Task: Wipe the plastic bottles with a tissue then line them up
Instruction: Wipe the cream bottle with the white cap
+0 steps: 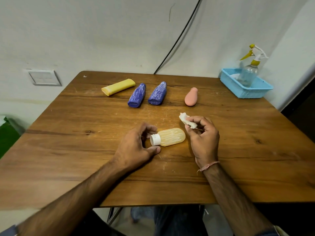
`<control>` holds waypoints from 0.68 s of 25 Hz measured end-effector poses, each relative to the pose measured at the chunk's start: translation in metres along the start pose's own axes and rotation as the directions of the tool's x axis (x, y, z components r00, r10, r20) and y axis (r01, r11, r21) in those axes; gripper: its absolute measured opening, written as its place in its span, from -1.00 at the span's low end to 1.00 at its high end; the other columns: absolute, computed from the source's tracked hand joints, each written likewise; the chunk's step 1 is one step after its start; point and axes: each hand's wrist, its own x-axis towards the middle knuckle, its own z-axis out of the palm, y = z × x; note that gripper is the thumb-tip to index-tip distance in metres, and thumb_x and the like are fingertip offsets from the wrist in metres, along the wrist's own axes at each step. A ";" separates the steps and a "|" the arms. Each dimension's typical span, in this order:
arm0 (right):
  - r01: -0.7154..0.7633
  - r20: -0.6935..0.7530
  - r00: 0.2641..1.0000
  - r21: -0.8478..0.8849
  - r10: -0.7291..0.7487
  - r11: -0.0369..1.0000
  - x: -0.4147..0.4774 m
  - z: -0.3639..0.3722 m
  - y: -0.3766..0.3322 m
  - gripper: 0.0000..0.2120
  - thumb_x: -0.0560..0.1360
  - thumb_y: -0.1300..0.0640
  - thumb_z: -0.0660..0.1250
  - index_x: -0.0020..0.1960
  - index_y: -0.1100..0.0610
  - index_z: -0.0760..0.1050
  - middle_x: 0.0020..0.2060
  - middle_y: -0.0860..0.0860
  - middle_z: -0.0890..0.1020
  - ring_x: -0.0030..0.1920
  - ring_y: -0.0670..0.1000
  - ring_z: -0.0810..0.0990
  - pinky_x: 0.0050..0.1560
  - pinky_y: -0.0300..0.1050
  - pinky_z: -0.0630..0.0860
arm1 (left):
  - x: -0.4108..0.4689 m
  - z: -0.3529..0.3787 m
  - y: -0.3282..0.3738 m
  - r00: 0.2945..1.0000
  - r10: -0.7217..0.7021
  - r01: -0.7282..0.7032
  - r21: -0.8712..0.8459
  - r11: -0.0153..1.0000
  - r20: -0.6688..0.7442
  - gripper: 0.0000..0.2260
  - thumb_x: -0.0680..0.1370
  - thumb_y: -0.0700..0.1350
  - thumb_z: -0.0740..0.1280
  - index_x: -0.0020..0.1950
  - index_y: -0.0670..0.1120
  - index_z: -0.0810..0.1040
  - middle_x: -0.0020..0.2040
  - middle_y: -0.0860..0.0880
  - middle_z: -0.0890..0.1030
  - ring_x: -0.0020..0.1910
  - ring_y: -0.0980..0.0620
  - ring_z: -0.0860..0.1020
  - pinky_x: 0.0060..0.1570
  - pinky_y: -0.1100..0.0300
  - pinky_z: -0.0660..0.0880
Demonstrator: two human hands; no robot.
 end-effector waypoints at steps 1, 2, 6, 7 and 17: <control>0.021 0.017 1.000 -0.040 -0.021 0.999 -0.004 -0.005 0.000 -0.72 0.39 0.36 0.49 -0.01 0.04 0.66 0.00 -0.01 0.66 0.05 -0.10 0.63 0.07 -0.09 0.60 | -0.001 0.000 0.002 1.000 -0.003 0.003 0.021 1.000 -0.018 -0.58 0.35 -0.05 0.61 0.13 0.14 0.56 -0.02 0.21 0.60 -0.05 0.28 0.54 -0.15 0.51 0.39; 0.043 0.033 0.999 -0.078 -0.041 0.996 -0.008 -0.011 0.000 -0.73 0.39 0.35 0.49 0.00 0.05 0.66 -0.01 -0.03 0.66 0.05 -0.11 0.62 0.06 -0.13 0.59 | -0.003 -0.001 0.003 0.999 -0.012 0.013 0.031 0.999 -0.030 -0.61 0.35 -0.03 0.60 0.11 0.14 0.57 -0.06 0.20 0.59 -0.07 0.28 0.53 -0.19 0.51 0.38; 0.155 0.103 0.985 -0.212 -0.136 0.965 -0.017 -0.024 -0.005 -0.76 0.42 0.36 0.47 0.02 0.11 0.66 -0.03 -0.04 0.65 0.01 -0.25 0.58 -0.01 -0.45 0.46 | -0.006 0.001 0.007 0.996 -0.053 0.058 0.062 0.996 -0.074 -0.70 0.37 -0.02 0.59 0.05 0.12 0.63 -0.18 0.16 0.58 -0.17 0.22 0.53 -0.29 0.45 0.38; 0.169 0.120 0.982 -0.247 -0.143 0.954 -0.017 -0.022 -0.006 -0.75 0.43 0.37 0.46 0.04 0.12 0.66 -0.03 -0.05 0.64 -0.01 -0.28 0.56 -0.01 -0.50 0.44 | -0.006 0.002 0.007 0.994 -0.066 0.071 0.058 0.996 -0.082 -0.71 0.37 -0.03 0.60 0.04 0.12 0.64 -0.18 0.14 0.59 -0.18 0.22 0.54 -0.30 0.45 0.38; 0.235 0.292 0.944 -0.270 -0.153 0.934 -0.067 0.008 -0.041 -0.66 0.45 0.40 0.40 0.13 0.08 0.68 -0.05 -0.05 0.63 -0.04 -0.13 0.61 -0.07 -0.24 0.60 | 0.001 0.005 0.010 0.997 -0.042 0.046 0.059 0.997 -0.063 -0.71 0.30 -0.17 0.61 -0.08 0.01 0.61 -0.25 0.15 0.57 -0.25 0.21 0.54 -0.30 0.42 0.41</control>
